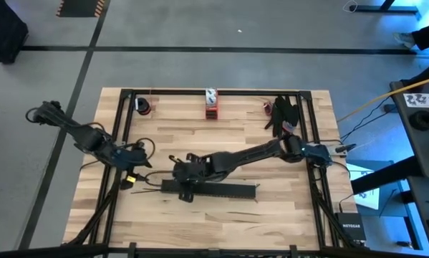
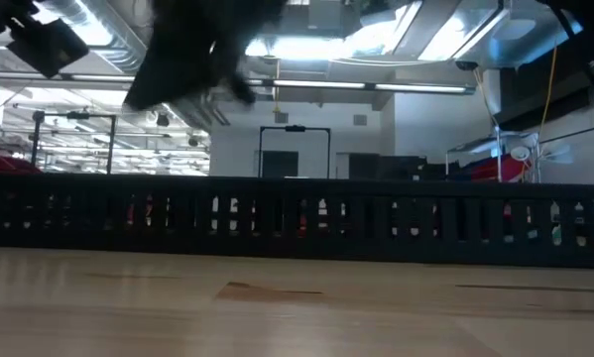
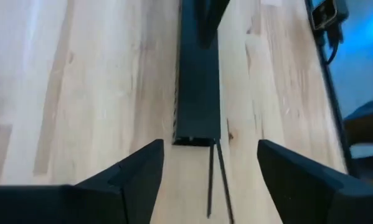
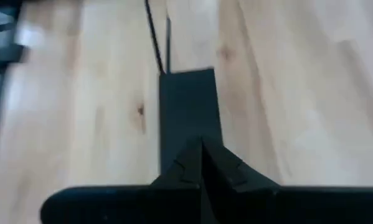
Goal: Ziptie cables
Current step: Insert the black cover of the black cable duct
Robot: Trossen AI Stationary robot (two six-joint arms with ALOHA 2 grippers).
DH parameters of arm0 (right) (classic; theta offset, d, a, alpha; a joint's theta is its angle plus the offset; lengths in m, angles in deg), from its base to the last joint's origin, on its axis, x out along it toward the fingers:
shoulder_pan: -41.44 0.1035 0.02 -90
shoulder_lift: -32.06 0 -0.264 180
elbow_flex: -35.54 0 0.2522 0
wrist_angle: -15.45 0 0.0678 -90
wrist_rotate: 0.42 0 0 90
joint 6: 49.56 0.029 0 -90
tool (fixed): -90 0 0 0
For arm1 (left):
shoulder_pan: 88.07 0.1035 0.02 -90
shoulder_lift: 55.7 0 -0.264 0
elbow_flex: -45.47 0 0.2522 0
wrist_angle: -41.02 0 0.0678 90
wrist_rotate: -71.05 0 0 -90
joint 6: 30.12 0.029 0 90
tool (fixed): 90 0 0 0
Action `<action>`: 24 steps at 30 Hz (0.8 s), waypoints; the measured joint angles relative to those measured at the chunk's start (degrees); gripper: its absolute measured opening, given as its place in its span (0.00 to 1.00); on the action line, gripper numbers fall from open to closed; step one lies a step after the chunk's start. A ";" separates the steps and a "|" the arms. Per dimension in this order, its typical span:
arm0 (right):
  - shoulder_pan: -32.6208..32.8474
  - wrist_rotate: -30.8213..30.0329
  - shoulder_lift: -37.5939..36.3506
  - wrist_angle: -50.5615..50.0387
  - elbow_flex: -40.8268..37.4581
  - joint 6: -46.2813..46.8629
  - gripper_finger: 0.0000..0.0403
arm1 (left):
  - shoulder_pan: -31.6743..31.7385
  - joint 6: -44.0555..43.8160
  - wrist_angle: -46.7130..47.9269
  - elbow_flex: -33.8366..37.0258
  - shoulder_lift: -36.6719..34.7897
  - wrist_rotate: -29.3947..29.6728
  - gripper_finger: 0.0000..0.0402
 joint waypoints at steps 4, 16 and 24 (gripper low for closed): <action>0.93 4.63 -0.69 -16.32 5.91 -0.02 0.01 | -0.48 -4.86 2.20 0.04 -2.55 0.00 0.63; 3.99 4.09 0.10 -26.55 1.21 3.84 0.01 | -0.46 -4.93 2.64 0.07 -2.82 -0.01 0.63; -0.96 0.07 -0.11 -28.57 0.44 -2.61 0.01 | -0.35 -4.90 2.62 0.09 -2.70 -0.01 0.63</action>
